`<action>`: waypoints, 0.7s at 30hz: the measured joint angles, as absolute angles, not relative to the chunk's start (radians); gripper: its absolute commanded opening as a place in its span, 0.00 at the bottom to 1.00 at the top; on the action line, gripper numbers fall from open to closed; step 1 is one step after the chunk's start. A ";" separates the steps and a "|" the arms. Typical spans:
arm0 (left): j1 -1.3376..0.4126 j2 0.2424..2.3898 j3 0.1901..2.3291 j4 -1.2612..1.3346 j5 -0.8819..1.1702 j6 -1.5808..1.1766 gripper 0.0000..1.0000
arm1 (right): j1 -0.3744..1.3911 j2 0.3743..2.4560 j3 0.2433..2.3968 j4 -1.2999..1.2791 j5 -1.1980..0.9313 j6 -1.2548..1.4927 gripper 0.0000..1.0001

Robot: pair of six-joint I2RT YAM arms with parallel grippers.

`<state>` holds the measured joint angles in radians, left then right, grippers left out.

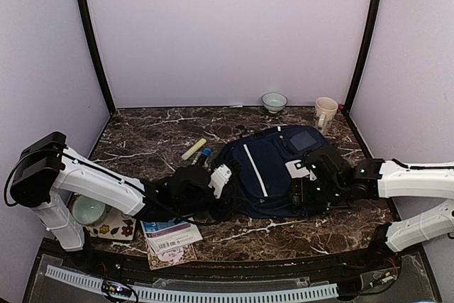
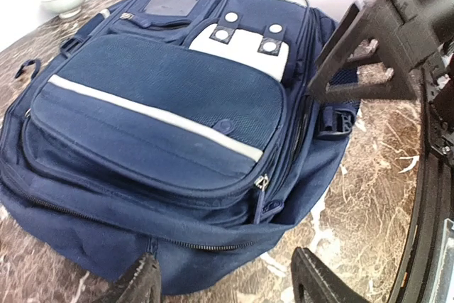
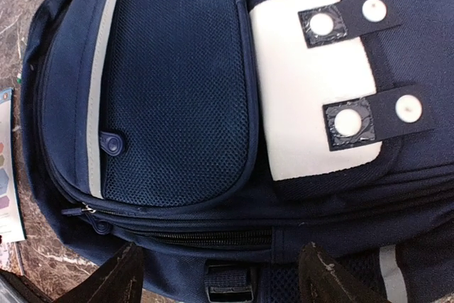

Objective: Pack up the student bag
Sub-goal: Move the student bag to the center of the board.

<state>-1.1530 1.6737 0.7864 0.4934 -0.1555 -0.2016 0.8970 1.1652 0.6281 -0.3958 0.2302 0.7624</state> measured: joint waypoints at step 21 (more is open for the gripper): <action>-1.525 1.731 1.016 0.068 -0.489 -0.569 0.62 | 0.909 1.013 0.516 -0.326 0.232 0.802 0.78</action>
<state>-1.5246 1.7309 1.0161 0.0677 -0.4889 -0.5690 0.9089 1.0130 0.5163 -0.3256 0.2317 0.8024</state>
